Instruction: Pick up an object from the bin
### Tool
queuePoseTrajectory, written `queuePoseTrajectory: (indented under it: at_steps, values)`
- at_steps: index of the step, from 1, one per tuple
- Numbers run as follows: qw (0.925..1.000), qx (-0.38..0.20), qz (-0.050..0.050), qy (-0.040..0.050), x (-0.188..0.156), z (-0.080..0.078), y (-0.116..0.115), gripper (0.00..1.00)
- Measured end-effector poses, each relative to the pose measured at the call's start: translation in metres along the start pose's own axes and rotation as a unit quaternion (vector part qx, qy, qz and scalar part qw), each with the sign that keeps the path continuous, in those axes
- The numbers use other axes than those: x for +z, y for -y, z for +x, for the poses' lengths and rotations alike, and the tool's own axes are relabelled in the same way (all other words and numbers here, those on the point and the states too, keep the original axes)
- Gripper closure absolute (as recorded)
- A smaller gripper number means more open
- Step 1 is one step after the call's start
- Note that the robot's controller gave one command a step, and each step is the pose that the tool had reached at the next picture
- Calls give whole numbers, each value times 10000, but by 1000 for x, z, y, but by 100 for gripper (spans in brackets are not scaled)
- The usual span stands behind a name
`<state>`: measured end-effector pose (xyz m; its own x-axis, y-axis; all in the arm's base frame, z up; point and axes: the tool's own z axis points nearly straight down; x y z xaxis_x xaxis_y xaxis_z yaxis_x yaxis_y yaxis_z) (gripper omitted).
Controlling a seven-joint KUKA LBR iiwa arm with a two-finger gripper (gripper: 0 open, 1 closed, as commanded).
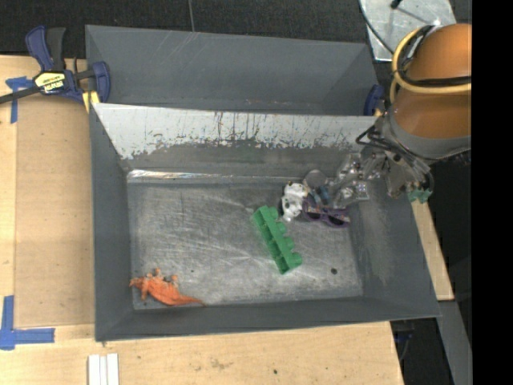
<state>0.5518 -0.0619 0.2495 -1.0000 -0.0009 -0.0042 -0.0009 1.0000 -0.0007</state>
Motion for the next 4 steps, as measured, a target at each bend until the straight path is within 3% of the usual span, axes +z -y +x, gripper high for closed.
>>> queuePoseTrajectory:
  at_steps: [1,2,3,4]
  values:
    - [10000,-1,0,0,0,0,0,100]
    - [9999,-126,9,15,25,11,-37,100]
    - [9999,-140,-23,-19,45,8,-60,100]
    - [9997,-256,-13,-17,54,19,-106,0]
